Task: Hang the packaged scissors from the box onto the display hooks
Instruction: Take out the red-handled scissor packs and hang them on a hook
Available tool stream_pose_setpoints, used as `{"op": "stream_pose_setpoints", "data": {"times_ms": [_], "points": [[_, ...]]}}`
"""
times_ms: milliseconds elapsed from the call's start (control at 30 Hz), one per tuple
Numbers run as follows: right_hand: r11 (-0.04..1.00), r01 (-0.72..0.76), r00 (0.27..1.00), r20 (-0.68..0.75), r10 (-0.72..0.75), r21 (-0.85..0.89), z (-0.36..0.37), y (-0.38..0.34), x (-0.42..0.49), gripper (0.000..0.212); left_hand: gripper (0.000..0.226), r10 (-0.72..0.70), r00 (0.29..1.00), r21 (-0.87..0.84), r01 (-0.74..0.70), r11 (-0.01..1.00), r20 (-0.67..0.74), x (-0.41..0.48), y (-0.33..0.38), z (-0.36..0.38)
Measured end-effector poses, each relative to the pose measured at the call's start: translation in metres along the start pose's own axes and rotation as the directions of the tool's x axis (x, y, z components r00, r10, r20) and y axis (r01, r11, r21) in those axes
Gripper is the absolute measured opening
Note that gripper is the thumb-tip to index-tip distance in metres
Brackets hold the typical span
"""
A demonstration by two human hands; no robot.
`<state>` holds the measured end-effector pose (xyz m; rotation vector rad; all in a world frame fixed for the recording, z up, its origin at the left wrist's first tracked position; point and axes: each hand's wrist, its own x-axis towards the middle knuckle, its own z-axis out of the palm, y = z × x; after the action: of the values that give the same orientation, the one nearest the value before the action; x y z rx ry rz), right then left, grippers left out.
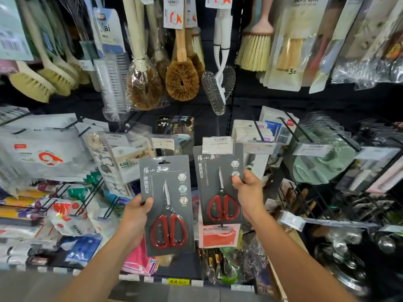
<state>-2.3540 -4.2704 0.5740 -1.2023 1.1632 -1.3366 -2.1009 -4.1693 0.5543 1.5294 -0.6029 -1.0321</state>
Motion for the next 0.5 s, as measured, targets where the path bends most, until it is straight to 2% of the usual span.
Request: {"op": "stream_pose_setpoints", "data": {"times_ms": [67, 167, 267, 367, 500], "points": [[1.000, 0.014, 1.000, -0.017, -0.013, 0.022, 0.004, -0.003, 0.000, 0.007, 0.025, -0.002, 1.000, 0.000, 0.002, 1.000, 0.000, -0.001, -0.001, 0.000], [0.999, 0.005, 0.999, -0.054, -0.002, 0.054, 0.012, -0.009, 0.004, 0.023, 0.024, 0.003, 1.000, 0.008, -0.003, 1.000, 0.010, -0.004, -0.001, 0.000], [0.997, 0.027, 0.998, -0.058, -0.022, 0.075, 0.020, -0.011, 0.006, 0.025, 0.024, 0.002, 1.000, 0.002, -0.002, 1.000, 0.007, -0.007, -0.001, -0.001], [0.998, 0.035, 0.996, -0.084, -0.030, 0.059, 0.025, -0.010, 0.005, 0.037, 0.024, 0.000, 1.000, -0.003, 0.000, 1.000, 0.002, -0.009, -0.002, -0.004], [0.999, 0.014, 0.993, -0.119, -0.009, 0.043, 0.025, -0.002, 0.005, 0.030, 0.024, 0.006, 1.000, 0.000, -0.006, 1.000, 0.017, -0.014, -0.003, -0.007]]}}
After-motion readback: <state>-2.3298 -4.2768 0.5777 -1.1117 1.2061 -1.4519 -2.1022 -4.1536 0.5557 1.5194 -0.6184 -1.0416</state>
